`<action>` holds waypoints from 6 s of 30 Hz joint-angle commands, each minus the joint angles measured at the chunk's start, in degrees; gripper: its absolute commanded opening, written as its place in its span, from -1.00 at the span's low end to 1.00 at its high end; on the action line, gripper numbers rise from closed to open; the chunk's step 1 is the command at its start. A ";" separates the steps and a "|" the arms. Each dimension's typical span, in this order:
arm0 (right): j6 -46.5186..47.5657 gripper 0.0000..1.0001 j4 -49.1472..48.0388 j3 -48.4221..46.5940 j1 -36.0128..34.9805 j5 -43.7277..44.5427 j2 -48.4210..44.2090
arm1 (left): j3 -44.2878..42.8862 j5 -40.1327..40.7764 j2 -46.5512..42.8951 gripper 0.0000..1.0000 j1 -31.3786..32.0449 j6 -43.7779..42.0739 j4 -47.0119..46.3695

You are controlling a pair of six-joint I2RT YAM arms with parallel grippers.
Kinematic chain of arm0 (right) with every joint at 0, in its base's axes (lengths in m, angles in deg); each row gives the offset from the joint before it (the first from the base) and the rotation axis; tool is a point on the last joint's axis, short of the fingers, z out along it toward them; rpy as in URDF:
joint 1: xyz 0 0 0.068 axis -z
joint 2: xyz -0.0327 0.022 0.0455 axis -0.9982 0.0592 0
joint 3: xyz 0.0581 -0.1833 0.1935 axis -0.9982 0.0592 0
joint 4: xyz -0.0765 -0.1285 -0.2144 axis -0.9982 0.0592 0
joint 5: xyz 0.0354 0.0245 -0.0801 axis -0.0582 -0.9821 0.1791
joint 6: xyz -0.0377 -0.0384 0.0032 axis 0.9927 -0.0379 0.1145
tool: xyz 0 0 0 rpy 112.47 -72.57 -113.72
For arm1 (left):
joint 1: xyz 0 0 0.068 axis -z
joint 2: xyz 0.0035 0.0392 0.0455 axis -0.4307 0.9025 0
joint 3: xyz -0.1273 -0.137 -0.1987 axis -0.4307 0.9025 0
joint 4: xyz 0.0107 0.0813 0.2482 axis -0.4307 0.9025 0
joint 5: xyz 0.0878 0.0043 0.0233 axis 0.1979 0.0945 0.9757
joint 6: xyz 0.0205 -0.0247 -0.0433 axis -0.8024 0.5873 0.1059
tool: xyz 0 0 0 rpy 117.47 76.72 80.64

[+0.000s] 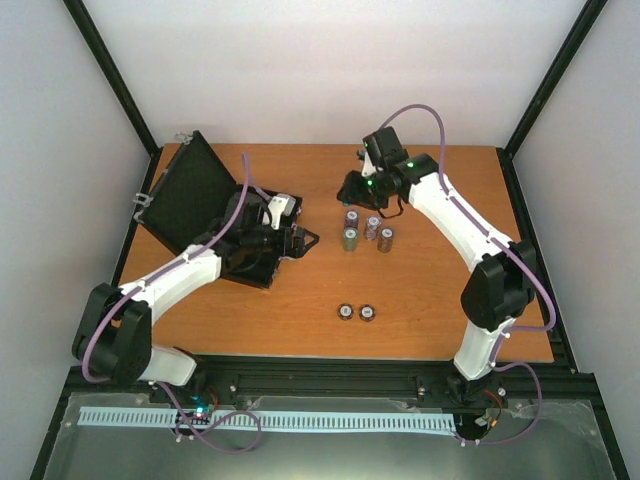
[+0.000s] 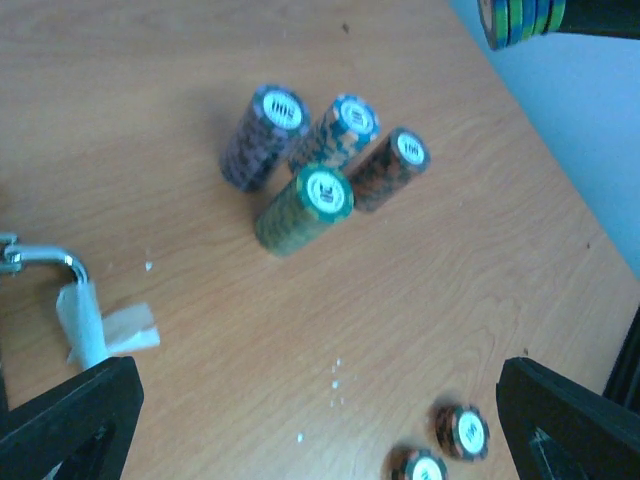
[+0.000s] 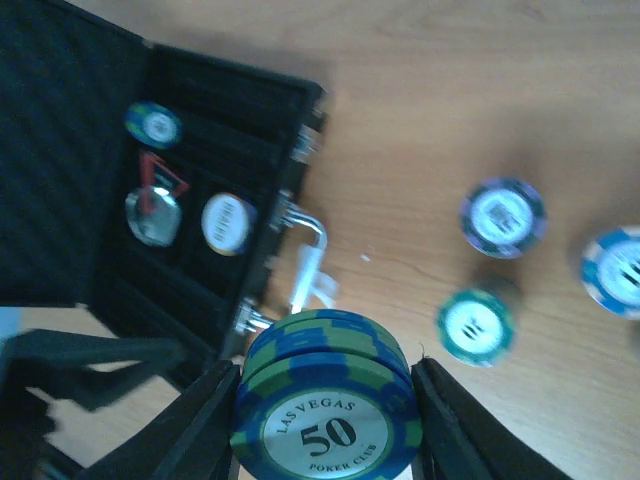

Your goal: Pack up texas hold em set

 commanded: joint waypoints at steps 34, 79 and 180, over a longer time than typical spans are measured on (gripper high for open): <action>-8.67 -0.76 -3.75 -11.06 -0.29 -14.26 5.59 | -0.98 16.47 13.87 0.99 7.20 10.93 -59.43; -5.68 -0.07 -2.61 -4.75 -0.77 -17.52 1.93 | -12.70 14.11 18.70 -0.98 6.24 8.14 -57.03; 5.01 1.00 -4.77 5.90 8.00 1.62 -5.14 | -58.77 24.09 50.81 -0.98 -18.69 -22.23 43.62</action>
